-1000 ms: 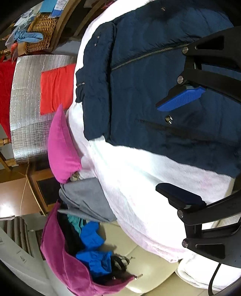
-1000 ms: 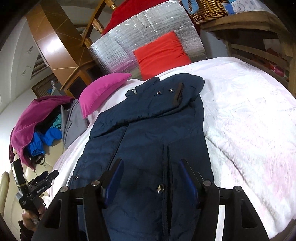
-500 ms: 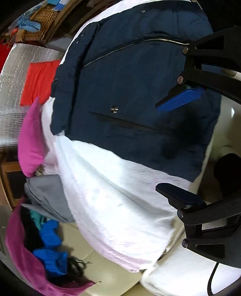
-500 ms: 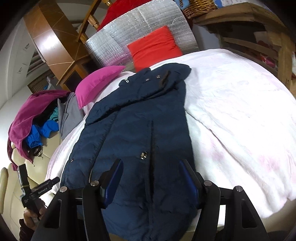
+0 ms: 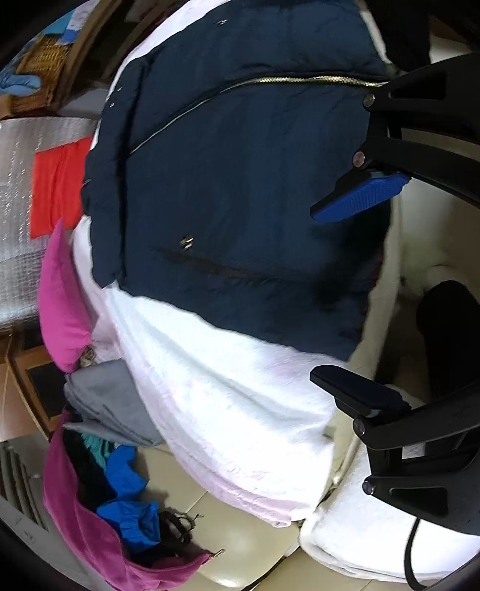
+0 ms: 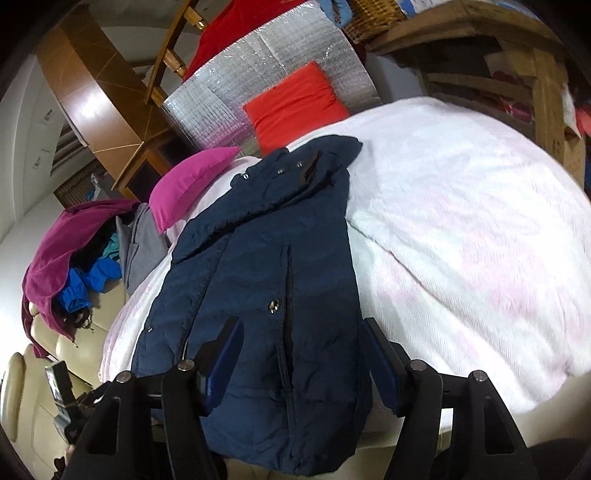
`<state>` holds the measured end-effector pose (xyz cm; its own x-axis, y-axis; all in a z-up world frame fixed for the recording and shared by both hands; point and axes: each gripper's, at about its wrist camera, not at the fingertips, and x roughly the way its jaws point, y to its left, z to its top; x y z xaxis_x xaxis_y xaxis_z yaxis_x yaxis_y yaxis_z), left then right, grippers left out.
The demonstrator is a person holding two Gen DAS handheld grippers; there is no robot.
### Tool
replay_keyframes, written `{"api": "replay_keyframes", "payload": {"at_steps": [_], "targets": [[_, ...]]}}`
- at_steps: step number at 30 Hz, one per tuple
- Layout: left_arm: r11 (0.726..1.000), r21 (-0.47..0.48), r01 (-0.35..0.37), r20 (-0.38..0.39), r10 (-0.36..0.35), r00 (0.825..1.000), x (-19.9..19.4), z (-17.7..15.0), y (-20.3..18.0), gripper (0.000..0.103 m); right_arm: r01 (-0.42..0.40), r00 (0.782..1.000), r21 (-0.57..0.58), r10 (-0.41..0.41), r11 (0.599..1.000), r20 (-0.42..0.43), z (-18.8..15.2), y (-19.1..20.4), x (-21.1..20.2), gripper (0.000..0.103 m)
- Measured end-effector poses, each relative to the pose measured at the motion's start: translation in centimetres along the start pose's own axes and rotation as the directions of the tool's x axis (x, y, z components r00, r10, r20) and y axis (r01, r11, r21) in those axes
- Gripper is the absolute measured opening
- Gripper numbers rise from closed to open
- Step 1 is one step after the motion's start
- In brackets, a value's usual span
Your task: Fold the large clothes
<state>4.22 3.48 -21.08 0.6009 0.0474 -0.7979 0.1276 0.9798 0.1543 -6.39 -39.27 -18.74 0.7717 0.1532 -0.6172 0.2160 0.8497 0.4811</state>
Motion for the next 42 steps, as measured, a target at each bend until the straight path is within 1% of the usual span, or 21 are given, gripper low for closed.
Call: {"api": "replay_keyframes", "payload": {"at_steps": [3, 7, 12, 14, 16, 17, 19, 21, 23, 27, 30, 32, 34, 38, 40, 42], "targets": [[1.000, 0.018, -0.001, -0.054, 0.002, 0.999, -0.1, -0.2, -0.5, 0.080, -0.014, 1.000, 0.021, 0.014, 1.000, -0.011, -0.4, -0.5, -0.4, 0.069], [1.000, 0.019, -0.007, -0.067, 0.008, 0.998, -0.9, 1.1, -1.2, 0.080, -0.029, 0.999, 0.030, 0.030, 0.999, -0.019, -1.5, -1.2, -1.5, 0.071], [1.000, 0.002, 0.011, -0.073, -0.011, 0.997, -1.3, 2.9, -2.4, 0.080, -0.009, 0.998, 0.044, 0.012, 0.999, -0.069, -2.7, -2.5, -1.6, 0.071], [1.000, -0.010, 0.021, -0.087, -0.022, 0.996, -1.0, 2.8, -2.7, 0.080, 0.000, 0.997, 0.055, 0.005, 0.998, -0.082, -3.2, -3.0, -1.5, 0.071], [0.999, -0.022, 0.034, -0.120, -0.036, 0.992, -0.4, 2.2, -2.6, 0.080, 0.015, 0.995, 0.065, -0.008, 0.998, -0.102, -3.6, -3.4, -1.1, 0.071], [0.999, -0.033, 0.037, -0.148, -0.041, 0.988, 0.1, 1.6, -2.4, 0.080, 0.021, 0.994, 0.068, -0.014, 0.997, -0.108, -3.7, -3.5, -0.9, 0.071], [0.998, -0.059, 0.034, -0.178, -0.044, 0.983, 0.6, 0.8, -1.7, 0.080, 0.021, 0.993, 0.081, -0.011, 0.997, -0.120, -3.8, -3.5, -0.4, 0.071], [0.996, -0.081, 0.031, -0.185, -0.046, 0.982, 0.7, -0.1, -0.8, 0.080, 0.023, 0.991, 0.086, -0.012, 0.996, -0.130, -3.8, -3.3, 0.2, 0.071], [0.995, -0.095, 0.029, -0.193, -0.047, 0.980, 0.9, -0.7, 0.2, 0.080, 0.045, 0.990, 0.078, -0.035, 0.996, -0.135, -3.8, -2.8, 1.0, 0.071], [0.995, -0.097, 0.038, -0.161, -0.054, 0.985, 0.5, -0.9, 1.4, 0.080, 0.051, 0.990, 0.106, -0.036, 0.993, -0.138, -3.5, -2.6, 2.3, 0.071], [0.989, -0.137, 0.056, -0.136, -0.075, 0.988, 0.4, -0.8, 2.9, 0.080, 0.050, 0.992, 0.134, -0.033, 0.990, -0.124, -3.3, -2.6, 2.7, 0.071], [0.986, -0.153, 0.064, -0.147, -0.086, 0.985, 0.6, -1.1, 3.5, 0.080, 0.043, 0.992, 0.166, -0.023, 0.985, -0.121, -3.3, -3.0, 2.8, 0.071], [0.984, -0.158, 0.087, -0.158, -0.112, 0.981, 1.4, -0.8, 4.4, 0.080, 0.038, 0.993, 0.199, -0.015, 0.979, -0.117, -3.2, -3.6, 2.9, 0.071], [0.978, -0.149, 0.145, -0.172, -0.170, 0.970, 2.2, -0.9, 4.8, 0.080, 0.027, 0.993, 0.264, 0.005, 0.964, -0.119, -3.3, -5.1, 3.1, 0.071], [0.977, -0.145, 0.156, -0.180, -0.181, 0.967, 2.8, -0.5, 5.4, 0.080, 0.017, 0.993, 0.290, 0.018, 0.957, -0.118, -3.4, -5.5, 3.1, 0.071], [0.971, -0.163, 0.177, -0.176, -0.205, 0.963, 3.4, -0.2, 6.2, 0.080, 0.001, 0.992, 0.307, 0.038, 0.952, -0.122, -3.5, -5.8, 3.2, 0.071]]}}
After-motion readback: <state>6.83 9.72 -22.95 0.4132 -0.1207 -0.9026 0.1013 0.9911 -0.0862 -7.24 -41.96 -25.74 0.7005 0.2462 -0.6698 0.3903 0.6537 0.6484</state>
